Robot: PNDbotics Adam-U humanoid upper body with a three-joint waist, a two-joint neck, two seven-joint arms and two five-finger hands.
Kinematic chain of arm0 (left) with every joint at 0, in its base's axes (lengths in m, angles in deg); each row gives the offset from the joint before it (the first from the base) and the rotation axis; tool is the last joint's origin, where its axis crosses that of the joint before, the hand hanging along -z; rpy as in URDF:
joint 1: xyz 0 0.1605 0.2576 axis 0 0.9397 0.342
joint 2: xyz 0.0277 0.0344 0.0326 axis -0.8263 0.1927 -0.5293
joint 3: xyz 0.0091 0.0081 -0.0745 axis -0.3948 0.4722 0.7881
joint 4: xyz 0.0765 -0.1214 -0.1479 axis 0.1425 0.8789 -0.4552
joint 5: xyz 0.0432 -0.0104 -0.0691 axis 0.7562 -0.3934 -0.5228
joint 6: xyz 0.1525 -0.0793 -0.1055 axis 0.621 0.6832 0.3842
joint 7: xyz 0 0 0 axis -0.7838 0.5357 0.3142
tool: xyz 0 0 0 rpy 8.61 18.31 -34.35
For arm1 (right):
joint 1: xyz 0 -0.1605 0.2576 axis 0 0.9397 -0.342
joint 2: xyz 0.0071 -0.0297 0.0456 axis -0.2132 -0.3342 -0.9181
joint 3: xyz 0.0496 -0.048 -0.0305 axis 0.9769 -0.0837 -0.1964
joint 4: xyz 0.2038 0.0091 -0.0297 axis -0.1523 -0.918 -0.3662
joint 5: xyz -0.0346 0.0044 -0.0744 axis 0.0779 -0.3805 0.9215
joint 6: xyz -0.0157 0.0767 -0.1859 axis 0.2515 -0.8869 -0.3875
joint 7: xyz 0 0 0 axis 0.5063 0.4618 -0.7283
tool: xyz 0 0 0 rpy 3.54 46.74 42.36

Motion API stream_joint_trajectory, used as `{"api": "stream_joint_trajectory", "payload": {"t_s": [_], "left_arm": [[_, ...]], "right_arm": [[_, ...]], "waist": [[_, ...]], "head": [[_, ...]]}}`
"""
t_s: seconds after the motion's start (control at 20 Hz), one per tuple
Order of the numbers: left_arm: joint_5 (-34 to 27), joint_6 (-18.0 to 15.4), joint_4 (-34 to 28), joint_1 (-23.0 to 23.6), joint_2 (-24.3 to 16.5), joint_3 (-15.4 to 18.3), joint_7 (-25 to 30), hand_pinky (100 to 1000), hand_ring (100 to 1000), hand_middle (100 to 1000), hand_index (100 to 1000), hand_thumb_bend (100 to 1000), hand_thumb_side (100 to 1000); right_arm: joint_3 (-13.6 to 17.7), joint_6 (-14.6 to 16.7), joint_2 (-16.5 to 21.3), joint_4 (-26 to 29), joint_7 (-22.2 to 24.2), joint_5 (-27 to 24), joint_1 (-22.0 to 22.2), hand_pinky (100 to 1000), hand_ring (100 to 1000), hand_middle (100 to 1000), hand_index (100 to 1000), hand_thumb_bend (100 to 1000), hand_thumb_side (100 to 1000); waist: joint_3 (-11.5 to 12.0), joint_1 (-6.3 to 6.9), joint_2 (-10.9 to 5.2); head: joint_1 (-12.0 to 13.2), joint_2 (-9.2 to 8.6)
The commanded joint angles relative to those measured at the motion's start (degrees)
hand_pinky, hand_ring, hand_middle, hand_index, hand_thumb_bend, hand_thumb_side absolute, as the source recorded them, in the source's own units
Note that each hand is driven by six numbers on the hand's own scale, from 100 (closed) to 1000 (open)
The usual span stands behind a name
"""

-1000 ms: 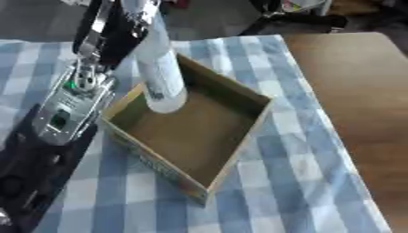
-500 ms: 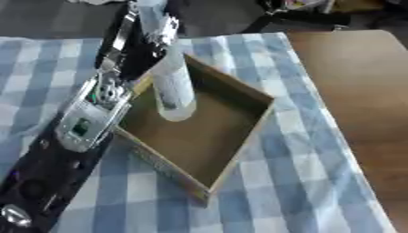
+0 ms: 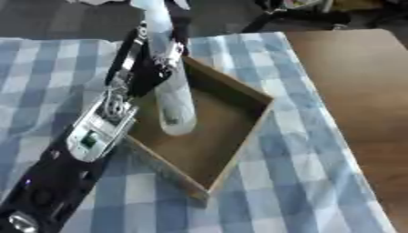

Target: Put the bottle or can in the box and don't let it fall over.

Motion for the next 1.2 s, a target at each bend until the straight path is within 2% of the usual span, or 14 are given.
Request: {"api": "stream_joint_trajectory", "payload": {"t_s": [0.05, 0.1, 0.15, 0.4, 0.55, 0.75, 1.05, 1.2], "left_arm": [[0.82, 1.83, 0.32, -0.62, 0.00, -0.29, 2.55, 524, 1000, 453, 232, 100, 672], [1.19, 2.63, 0.55, -0.44, -0.02, -0.21, 3.22, 529, 1000, 459, 236, 100, 672], [1.49, 3.30, 0.71, -0.26, -0.08, -0.18, 3.75, 571, 1000, 512, 280, 100, 672], [2.89, 5.45, 0.62, 0.38, -0.73, -0.54, 6.94, 665, 1000, 646, 415, 100, 672], [3.92, 6.25, 0.55, 0.67, -1.05, -0.59, 8.68, 736, 1000, 750, 508, 100, 623], [5.92, 7.55, 0.43, 0.93, -1.66, -0.68, 10.89, 820, 1000, 837, 595, 100, 536], [7.56, 9.79, 0.22, 1.63, -2.46, -0.74, 13.49, 893, 1000, 909, 668, 100, 475], [7.42, 12.23, 0.26, 1.99, -2.93, -0.89, 16.19, 943, 1000, 961, 717, 100, 425]], "right_arm": [[0.44, -0.16, 1.21, 1.35, 0.08, 0.07, -0.29, 931, 876, 1000, 830, 100, 472], [0.49, -0.17, 1.21, 1.35, 0.07, 0.11, -0.21, 931, 875, 1000, 830, 100, 476], [0.53, -0.16, 1.24, 1.35, 0.02, 0.16, -0.15, 931, 875, 1000, 830, 100, 494], [0.58, -0.08, 1.47, 1.35, -0.16, 0.36, 0.17, 931, 875, 1000, 830, 100, 491], [0.61, 0.03, 1.61, 1.35, -0.22, 0.37, 0.29, 931, 875, 1000, 830, 100, 488], [0.71, 0.21, 1.87, 1.35, -0.45, 0.25, 0.45, 931, 874, 1000, 830, 100, 489], [0.83, 0.36, 2.16, 1.35, -0.75, 0.16, 0.79, 931, 874, 1000, 830, 100, 488], [0.91, 0.45, 2.32, 1.35, -0.85, 0.12, 0.97, 930, 874, 1000, 829, 100, 488]], "waist": [[0.05, -0.12, -1.11], [0.10, -0.11, -1.13], [0.18, -0.08, -1.15], [0.61, -0.04, -1.33], [0.78, -0.08, -1.52], [1.06, 0.00, -1.82], [1.56, 0.08, -2.28], [1.79, 0.11, -2.51]], "head": [[-0.36, -0.41], [-0.45, -0.33], [-0.55, -0.23], [-0.90, 0.12], [-1.05, 0.23], [-1.33, 0.40], [-1.70, 0.59], [-1.86, 0.69]]}}
